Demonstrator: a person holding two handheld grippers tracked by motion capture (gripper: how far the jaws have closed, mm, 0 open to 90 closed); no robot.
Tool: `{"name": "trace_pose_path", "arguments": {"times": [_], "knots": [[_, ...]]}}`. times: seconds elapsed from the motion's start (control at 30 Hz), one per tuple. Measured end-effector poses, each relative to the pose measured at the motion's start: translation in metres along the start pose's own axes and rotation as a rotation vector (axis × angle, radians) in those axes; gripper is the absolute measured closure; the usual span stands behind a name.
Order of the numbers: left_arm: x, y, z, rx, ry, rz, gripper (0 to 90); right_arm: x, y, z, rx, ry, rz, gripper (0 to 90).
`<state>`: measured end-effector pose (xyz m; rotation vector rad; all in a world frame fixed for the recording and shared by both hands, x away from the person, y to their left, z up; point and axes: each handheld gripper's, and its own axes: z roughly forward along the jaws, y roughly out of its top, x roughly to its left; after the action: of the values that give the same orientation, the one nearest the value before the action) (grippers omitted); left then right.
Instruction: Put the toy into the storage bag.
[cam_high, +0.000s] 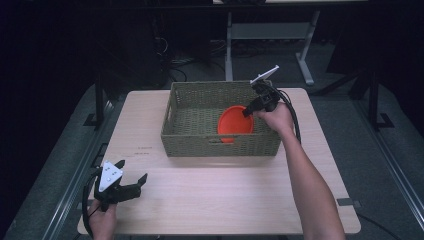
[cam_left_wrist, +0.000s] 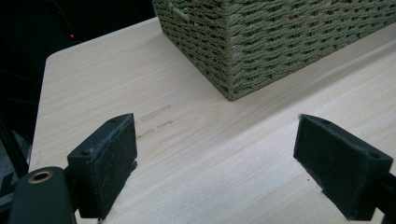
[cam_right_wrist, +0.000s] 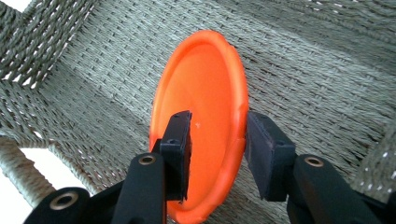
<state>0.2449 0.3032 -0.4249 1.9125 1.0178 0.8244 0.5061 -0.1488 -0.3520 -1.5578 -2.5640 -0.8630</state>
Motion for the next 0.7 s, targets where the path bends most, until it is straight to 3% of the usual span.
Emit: {"name": "trace_pose_path", "arguments": {"times": [0.33,0.4,0.5,0.7], "knots": [[0.000,0.000,0.001,0.002,-0.003,0.000,12.8,-0.010,-0.012,-0.013,-0.053,0.040,0.010,58.9],[0.000,0.000,0.001,-0.001,-0.001,-0.008,12.8,-0.011,-0.015,-0.014,-0.043,0.080,0.003,54.7],[0.001,-0.001,0.001,0.006,0.000,-0.002,12.8,-0.009,-0.018,-0.016,-0.033,0.081,-0.010,50.5],[0.001,-0.001,0.000,-0.003,0.002,-0.010,12.8,-0.009,-0.024,-0.026,-0.072,0.136,-0.020,42.5]]}}
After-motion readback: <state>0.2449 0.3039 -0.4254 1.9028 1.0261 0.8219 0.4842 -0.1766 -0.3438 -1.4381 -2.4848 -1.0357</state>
